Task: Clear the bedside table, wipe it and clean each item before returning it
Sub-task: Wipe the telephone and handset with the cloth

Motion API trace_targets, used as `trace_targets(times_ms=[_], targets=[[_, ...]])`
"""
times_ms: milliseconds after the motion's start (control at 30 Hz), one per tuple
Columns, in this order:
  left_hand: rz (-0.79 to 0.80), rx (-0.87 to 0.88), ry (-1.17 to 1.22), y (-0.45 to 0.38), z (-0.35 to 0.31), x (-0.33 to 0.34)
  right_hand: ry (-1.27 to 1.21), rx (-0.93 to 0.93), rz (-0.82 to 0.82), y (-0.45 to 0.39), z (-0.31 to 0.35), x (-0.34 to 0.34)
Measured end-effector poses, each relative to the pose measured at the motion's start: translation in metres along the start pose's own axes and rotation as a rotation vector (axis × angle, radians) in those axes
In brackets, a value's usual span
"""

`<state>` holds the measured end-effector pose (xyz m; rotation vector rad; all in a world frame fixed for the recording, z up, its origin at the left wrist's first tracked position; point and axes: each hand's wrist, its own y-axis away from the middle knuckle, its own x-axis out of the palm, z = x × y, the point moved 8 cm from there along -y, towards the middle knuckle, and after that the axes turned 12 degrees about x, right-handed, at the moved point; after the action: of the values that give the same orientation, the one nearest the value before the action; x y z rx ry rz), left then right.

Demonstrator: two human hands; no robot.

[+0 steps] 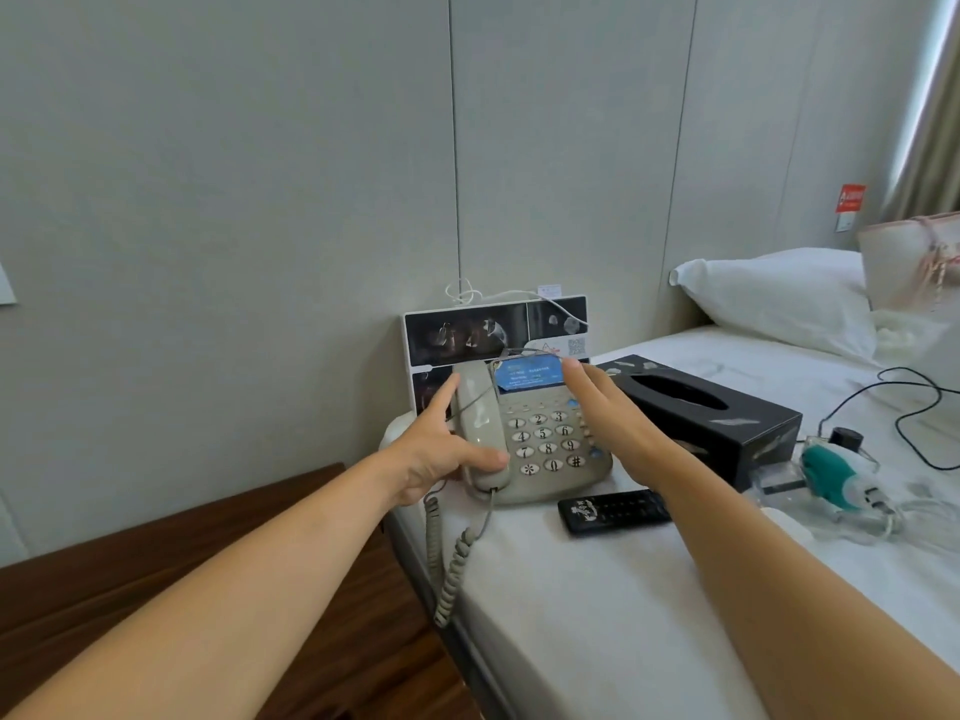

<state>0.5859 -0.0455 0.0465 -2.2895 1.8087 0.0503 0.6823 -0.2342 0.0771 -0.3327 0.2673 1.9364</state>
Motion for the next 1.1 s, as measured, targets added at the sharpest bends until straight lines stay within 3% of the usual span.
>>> trace_targets(times_ms=[200,400,733,867,967,1100], targets=[[-0.047,0.059,0.060,0.033,-0.024,-0.025,-0.018,-0.068,0.055,0.022,0.028,0.013],[-0.151,0.080,0.067,0.117,-0.075,-0.078,-0.064,-0.134,0.178,0.073,0.088,0.063],[-0.473,0.025,-0.054,0.332,-0.097,-0.209,-0.042,-0.246,0.448,0.173,0.151,0.252],[-0.589,-0.008,-0.080,0.409,-0.062,-0.234,-0.018,-0.355,0.603,0.235,0.129,0.311],[-0.627,-0.035,-0.170,0.451,-0.036,-0.244,0.146,-0.427,0.735,0.267,0.096,0.343],[-0.592,-0.103,-0.242,0.481,-0.004,-0.250,0.236,-0.379,0.860,0.287,0.067,0.363]])
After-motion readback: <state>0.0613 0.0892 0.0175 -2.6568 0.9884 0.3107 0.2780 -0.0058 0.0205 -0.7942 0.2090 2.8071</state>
